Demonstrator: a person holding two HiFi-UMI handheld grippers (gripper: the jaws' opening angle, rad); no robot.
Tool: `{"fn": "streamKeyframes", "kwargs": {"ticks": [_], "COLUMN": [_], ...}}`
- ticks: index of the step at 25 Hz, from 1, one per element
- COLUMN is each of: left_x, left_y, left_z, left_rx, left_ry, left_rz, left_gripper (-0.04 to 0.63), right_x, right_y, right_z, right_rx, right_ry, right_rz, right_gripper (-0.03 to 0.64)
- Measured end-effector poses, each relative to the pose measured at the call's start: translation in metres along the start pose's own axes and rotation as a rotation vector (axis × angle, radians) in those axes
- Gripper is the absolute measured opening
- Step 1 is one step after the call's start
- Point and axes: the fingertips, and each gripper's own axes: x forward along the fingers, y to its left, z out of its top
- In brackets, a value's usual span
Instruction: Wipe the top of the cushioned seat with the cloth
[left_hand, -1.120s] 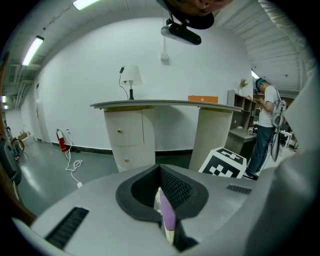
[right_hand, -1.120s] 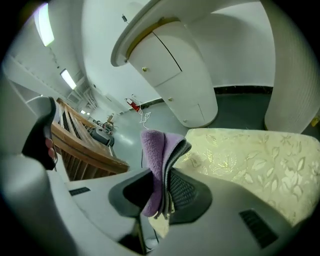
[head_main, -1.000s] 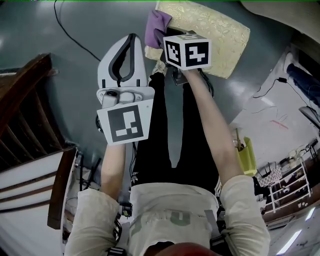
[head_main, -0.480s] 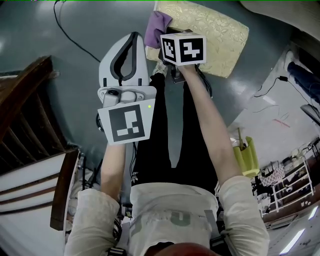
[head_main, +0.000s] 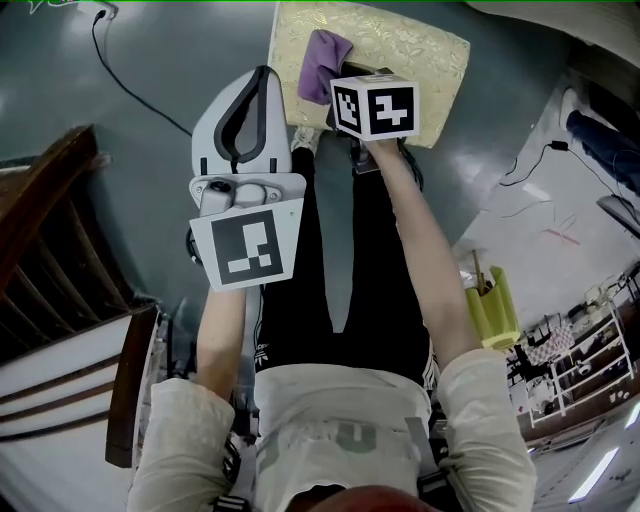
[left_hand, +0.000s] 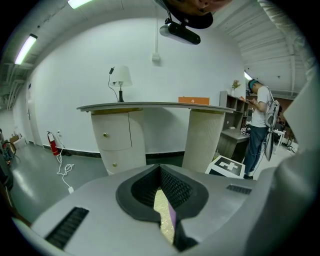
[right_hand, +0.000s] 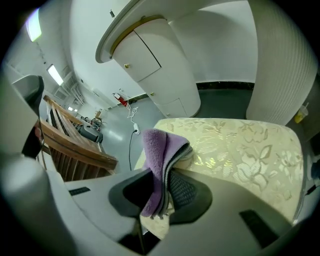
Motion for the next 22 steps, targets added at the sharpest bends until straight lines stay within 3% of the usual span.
{"fn": "streamKeyframes", "kwargs": {"ticks": [11, 22], "left_x": [0.025, 0.043], "left_y": [-0.061, -0.124], "left_z": [0.016, 0.034], "left_rx": [0.044, 0.077], "left_ry": [-0.006, -0.013], "left_rz": [-0.058, -0.125], "left_gripper": [0.006, 0.006], "right_x": [-0.049, -0.112], "right_y": [-0.077, -0.166], "right_z": [-0.025, -0.054], "right_rx": [0.041, 0.080], "right_ry": [-0.003, -0.011], "right_rz": [-0.045, -0.154], "right_gripper": [0.087, 0.087]}}
